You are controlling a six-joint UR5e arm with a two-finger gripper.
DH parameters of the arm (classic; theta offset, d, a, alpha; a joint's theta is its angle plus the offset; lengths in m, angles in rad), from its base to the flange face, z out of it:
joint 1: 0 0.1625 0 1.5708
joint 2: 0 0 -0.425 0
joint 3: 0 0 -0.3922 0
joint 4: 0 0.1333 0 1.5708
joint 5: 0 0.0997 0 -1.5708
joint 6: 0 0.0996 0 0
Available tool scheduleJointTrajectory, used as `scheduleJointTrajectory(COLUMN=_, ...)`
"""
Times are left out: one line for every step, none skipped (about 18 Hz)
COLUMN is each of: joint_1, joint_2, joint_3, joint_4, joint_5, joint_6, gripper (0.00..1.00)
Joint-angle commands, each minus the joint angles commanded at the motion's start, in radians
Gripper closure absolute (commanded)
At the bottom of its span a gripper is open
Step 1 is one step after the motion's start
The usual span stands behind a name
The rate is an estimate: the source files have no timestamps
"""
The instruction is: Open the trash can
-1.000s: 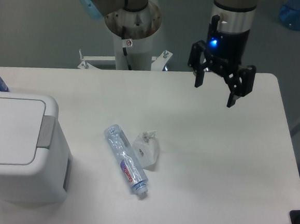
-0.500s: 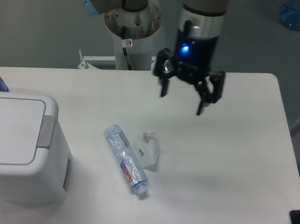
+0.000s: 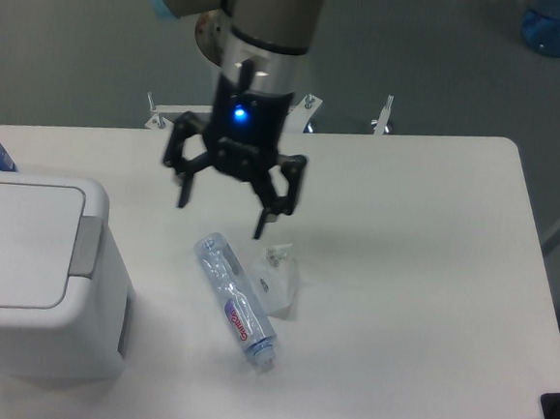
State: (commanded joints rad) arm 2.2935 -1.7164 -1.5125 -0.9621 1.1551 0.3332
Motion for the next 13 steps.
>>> scheduleJointTrajectory(joint_1=-0.017, joint_2=-0.009, joint_3=0.0, joint_4=0.023, joint_5=0.0, joint_6=-0.017, gripper=0.0)
scheduleJointTrajectory(joint_1=-0.031, joint_2=-0.017, joint_3=0.0, joint_4=0.035, joint_5=0.0, joint_6=-0.02, gripper=0.0)
scheduleJointTrajectory(joint_1=-0.043, joint_2=-0.026, joint_3=0.003, joint_4=0.043, joint_5=0.0, joint_6=-0.02, gripper=0.0)
scheduleJointTrajectory(joint_1=-0.054, joint_2=-0.032, joint_3=0.006, joint_4=0.052, joint_5=0.0, joint_6=-0.019, gripper=0.0)
scheduleJointTrajectory(joint_1=-0.061, joint_2=-0.04, joint_3=0.008, joint_4=0.059, joint_5=0.002, joint_6=-0.013, gripper=0.0)
scheduleJointTrajectory(joint_1=-0.068, joint_2=-0.046, joint_3=0.009, joint_4=0.068, joint_5=0.002, joint_6=-0.008, gripper=0.0)
scheduleJointTrajectory(joint_1=-0.074, joint_2=-0.051, joint_3=0.009, joint_4=0.074, joint_5=0.002, joint_6=-0.006, gripper=0.0)
scheduleJointTrajectory(joint_1=-0.074, joint_2=-0.052, joint_3=0.009, joint_4=0.075, joint_5=0.002, joint_6=-0.005, gripper=0.0)
scheduleJointTrajectory(joint_1=-0.074, joint_2=-0.052, joint_3=0.011, joint_4=0.075, joint_5=0.002, joint_6=0.001, gripper=0.0)
scheduleJointTrajectory(joint_1=-0.075, joint_2=-0.055, joint_3=0.012, joint_4=0.075, joint_5=0.002, joint_6=0.015, gripper=0.0)
scheduleJointTrajectory(joint_1=-0.075, joint_2=-0.057, joint_3=0.017, joint_4=0.075, joint_5=0.002, joint_6=0.033, gripper=0.0)
scheduleJointTrajectory(joint_1=-0.075, joint_2=-0.058, joint_3=0.021, joint_4=0.075, joint_5=0.005, joint_6=0.058, gripper=0.0)
scheduleJointTrajectory(joint_1=-0.075, joint_2=-0.06, joint_3=0.021, joint_4=0.075, joint_5=0.008, joint_6=0.081, gripper=0.0)
